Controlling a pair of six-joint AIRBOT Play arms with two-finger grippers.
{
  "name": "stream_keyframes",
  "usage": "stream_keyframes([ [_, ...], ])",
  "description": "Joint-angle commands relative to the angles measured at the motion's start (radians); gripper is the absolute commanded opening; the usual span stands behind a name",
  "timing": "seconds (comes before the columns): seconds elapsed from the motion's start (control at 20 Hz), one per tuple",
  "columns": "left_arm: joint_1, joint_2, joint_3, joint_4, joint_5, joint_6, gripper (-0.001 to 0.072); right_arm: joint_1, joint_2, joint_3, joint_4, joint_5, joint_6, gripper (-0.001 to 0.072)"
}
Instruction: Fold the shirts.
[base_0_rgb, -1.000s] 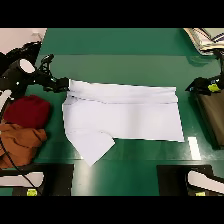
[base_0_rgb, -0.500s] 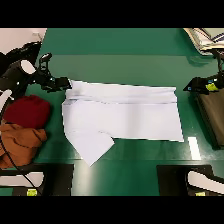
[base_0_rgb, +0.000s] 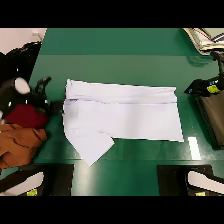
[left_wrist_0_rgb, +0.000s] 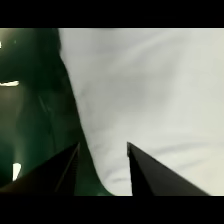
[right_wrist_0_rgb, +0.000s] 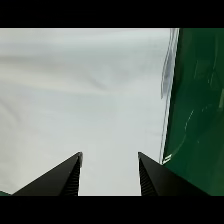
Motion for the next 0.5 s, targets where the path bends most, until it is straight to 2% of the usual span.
stream_keyframes([
  [0.0,0.001,0.258,-0.302,-0.168,-0.012,-0.038,0.0615,-0.001,0.0,0.0,0.002,0.009,-0.011,0.0406],
  [0.05,0.001,0.311,-0.356,-0.185,-0.023,-0.069,0.0674,-0.001,0.001,0.0,0.002,0.003,-0.011,0.0406],
  [0.25,0.001,0.378,-0.465,-0.23,-0.009,-0.104,0.0673,-0.001,0.0,0.0,0.002,0.004,-0.011,0.0406],
  [0.4,0.001,0.378,-0.506,-0.292,0.077,-0.1,0.0672,-0.001,0.001,0.0,0.002,0.008,-0.011,0.0406],
  [0.45,0.001,0.378,-0.518,-0.308,0.105,-0.1,0.0652,-0.001,0.001,0.0,0.002,0.008,-0.011,0.0406],
])
